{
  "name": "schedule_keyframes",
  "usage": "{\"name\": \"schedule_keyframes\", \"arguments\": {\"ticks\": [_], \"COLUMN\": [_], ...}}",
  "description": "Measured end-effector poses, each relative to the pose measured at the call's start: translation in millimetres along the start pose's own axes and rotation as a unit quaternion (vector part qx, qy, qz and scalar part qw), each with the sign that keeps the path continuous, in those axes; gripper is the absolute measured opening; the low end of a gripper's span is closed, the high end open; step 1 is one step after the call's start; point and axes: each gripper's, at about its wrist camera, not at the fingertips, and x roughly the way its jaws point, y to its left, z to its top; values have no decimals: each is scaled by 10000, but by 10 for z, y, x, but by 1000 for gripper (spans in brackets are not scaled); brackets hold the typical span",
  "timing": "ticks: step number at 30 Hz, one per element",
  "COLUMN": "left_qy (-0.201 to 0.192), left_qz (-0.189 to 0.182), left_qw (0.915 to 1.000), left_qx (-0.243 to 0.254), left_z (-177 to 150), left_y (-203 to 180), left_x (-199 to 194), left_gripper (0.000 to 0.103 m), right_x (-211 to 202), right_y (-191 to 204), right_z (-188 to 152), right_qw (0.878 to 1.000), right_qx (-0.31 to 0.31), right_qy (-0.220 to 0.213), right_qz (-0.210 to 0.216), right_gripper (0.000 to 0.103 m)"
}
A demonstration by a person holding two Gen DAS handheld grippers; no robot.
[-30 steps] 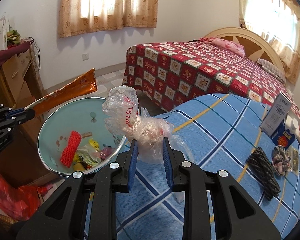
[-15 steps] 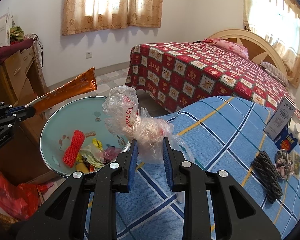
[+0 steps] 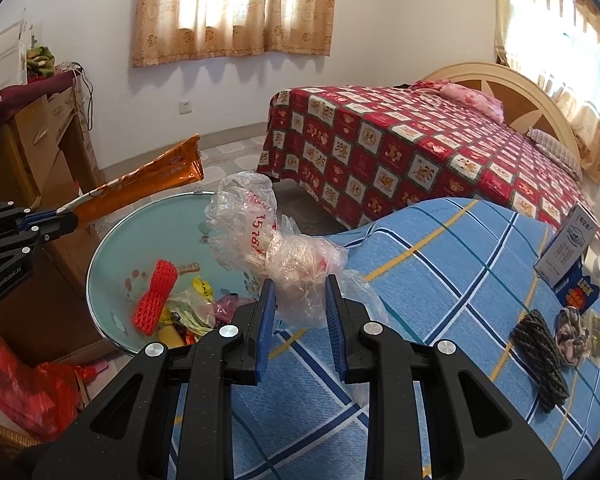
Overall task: Collect trash
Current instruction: 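Carry the wrapper strip and clear bag over the blue bin with both grippers, then open both grippers to drop the wrapper strip and clear bag into the bin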
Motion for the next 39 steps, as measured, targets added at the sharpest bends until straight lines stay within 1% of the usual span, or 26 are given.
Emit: {"name": "schedule_keyframes", "arguments": {"ticks": [23,24,26,27,28,29,30,32,33,35,37,39], "left_qy": [31,33,27,31,27,17,7,9,19,20,46,80], "left_qz": [-27,-31,-57,-62,-66,-54,-37,-69,-65,-52,-65,-62], "left_qw": [10000,10000,10000,10000,10000,10000,10000,10000,10000,9999,9998,9998], "left_qx": [-15,-20,-39,-36,-40,-51,-57,-53,-69,-156,-174,-185], "left_z": [-36,-35,-47,-54,-63,-71,-77,-91,-87,-94,-110,-116], "left_y": [-2,-1,-19,-26,-42,-59,-68,-93,-85,-75,-90,-93], "left_x": [21,21,21,33,31,30,26,21,26,27,34,61], "left_gripper": [7,10,11,21,27,44,51,51,57,66,68,76], "right_x": [53,58,68,70,71,74,77,81,82,80,57,-6], "right_y": [107,126,154,174,192,201,213,237,235,230,224,152], "right_z": [48,57,70,75,78,77,77,74,69,60,42,-15], "right_qw": [9999,9998,9995,9993,9992,9991,9991,9991,9991,9992,9993,9997], "right_qx": [-137,-170,-228,-263,-274,-276,-279,-287,-278,-239,-205,-104], "right_qy": [3,-9,-11,-34,-67,-68,-69,-74,-69,-49,-44,-65], "right_qz": [95,144,218,254,278,306,314,319,320,311,297,222], "right_gripper": [25,25,27,30,33,42,48,54,57,58,59,60]}}
